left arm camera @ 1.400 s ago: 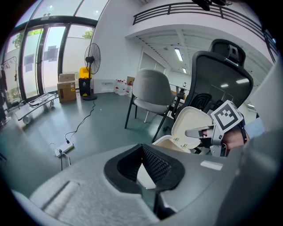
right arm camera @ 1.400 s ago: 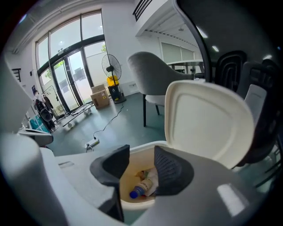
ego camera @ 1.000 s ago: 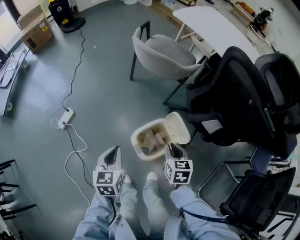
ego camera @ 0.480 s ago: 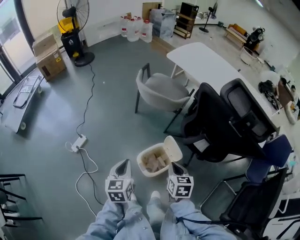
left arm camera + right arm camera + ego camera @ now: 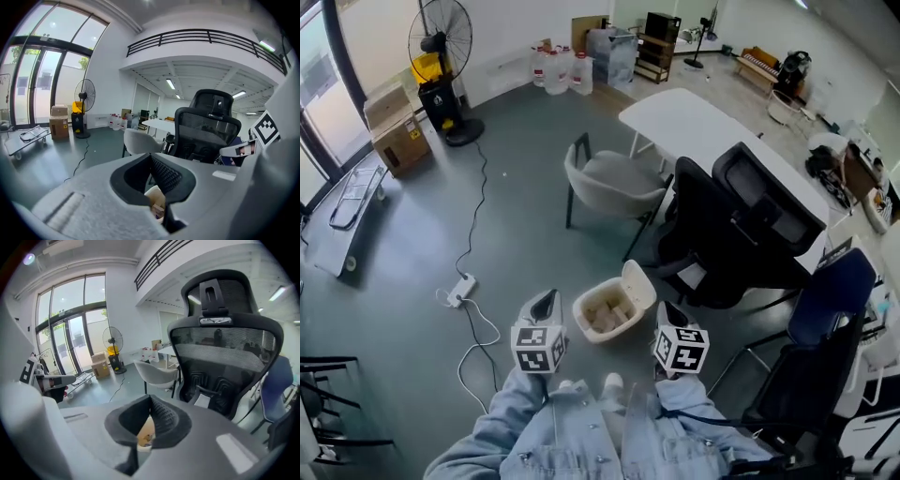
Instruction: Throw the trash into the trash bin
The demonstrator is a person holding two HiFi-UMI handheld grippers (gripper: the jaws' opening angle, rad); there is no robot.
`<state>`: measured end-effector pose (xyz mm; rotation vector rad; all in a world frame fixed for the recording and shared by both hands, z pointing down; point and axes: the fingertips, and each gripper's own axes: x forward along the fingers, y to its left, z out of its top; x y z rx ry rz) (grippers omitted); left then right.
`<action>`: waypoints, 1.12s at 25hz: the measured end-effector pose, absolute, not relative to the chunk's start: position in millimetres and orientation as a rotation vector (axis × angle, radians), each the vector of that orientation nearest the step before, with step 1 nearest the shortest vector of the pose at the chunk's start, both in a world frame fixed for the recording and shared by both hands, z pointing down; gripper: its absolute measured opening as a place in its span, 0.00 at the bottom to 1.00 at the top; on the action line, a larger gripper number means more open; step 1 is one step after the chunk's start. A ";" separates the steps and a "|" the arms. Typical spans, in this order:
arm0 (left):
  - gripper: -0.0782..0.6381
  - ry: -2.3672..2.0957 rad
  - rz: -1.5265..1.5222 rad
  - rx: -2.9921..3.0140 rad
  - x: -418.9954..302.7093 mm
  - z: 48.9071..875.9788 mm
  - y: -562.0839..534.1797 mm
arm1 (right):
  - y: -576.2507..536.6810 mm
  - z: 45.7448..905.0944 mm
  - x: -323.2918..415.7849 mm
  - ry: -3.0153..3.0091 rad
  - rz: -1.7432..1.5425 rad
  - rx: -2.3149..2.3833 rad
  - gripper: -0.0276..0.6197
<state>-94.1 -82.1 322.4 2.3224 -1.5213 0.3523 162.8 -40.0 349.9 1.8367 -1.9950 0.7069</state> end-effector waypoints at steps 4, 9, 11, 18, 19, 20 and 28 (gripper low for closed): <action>0.12 -1.509 0.342 2.342 -84.2 317.0 -85.1 | -35.2 343.2 178.9 -1.976 0.695 1.877 0.05; 0.12 -1.496 0.346 2.349 -76.1 315.7 -83.1 | -29.2 340.5 189.6 -1.962 0.698 1.904 0.05; 0.12 -1.492 0.351 2.352 -73.7 316.8 -81.9 | -28.3 341.2 193.6 -1.955 0.695 1.916 0.05; 0.12 -1.486 0.371 2.358 -73.1 314.6 -75.3 | -20.6 339.5 196.7 -1.920 0.655 1.929 0.05; 0.12 -1.485 0.373 2.357 -72.8 314.5 -74.5 | -19.4 339.9 197.4 -1.915 0.656 1.931 0.05; 0.12 -1.484 0.374 2.357 -72.4 314.7 -73.9 | -18.4 340.5 198.2 -1.911 0.662 1.934 0.05; 0.12 -1.475 0.369 2.352 -67.0 318.7 -73.1 | -13.3 343.6 206.2 -1.890 0.688 1.954 0.05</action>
